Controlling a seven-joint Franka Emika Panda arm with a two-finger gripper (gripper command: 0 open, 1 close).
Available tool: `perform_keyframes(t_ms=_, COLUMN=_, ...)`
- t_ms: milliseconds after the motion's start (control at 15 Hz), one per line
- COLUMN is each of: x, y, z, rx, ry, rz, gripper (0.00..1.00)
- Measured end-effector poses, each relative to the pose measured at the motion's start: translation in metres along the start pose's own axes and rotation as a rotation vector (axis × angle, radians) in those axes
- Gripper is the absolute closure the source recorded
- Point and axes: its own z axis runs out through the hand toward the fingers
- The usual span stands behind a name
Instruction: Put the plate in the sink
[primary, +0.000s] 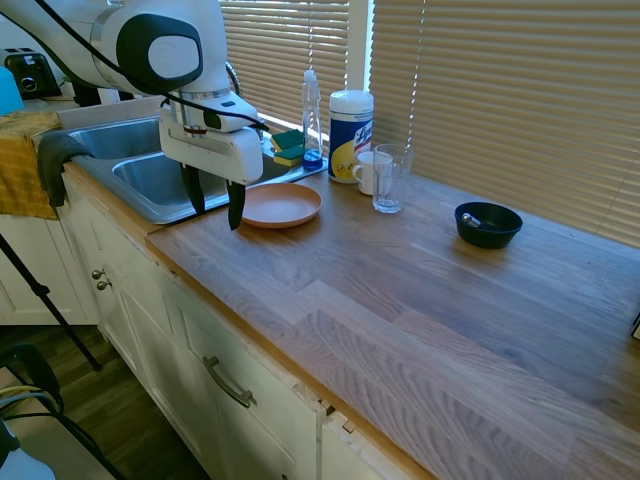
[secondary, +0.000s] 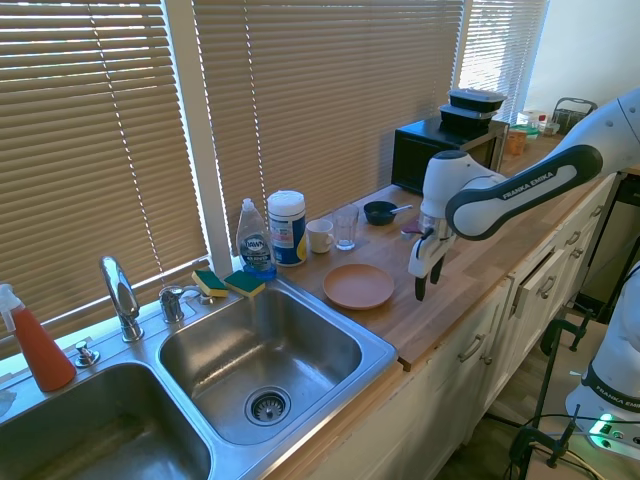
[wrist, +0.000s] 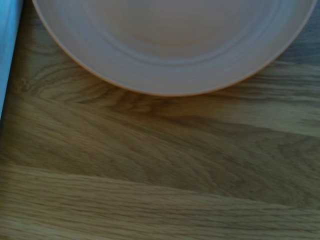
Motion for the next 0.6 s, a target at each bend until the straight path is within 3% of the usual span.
perform_keyframes(t_ms=267, x=0.002, y=0.000, z=-0.002, rx=0.008, ry=-0.002, rz=0.009, gripper=0.00)
perform_keyframes(t_ms=600, x=0.042, y=-0.004, z=-0.016, rx=0.073, ry=0.012, rz=0.079, gripper=0.00)
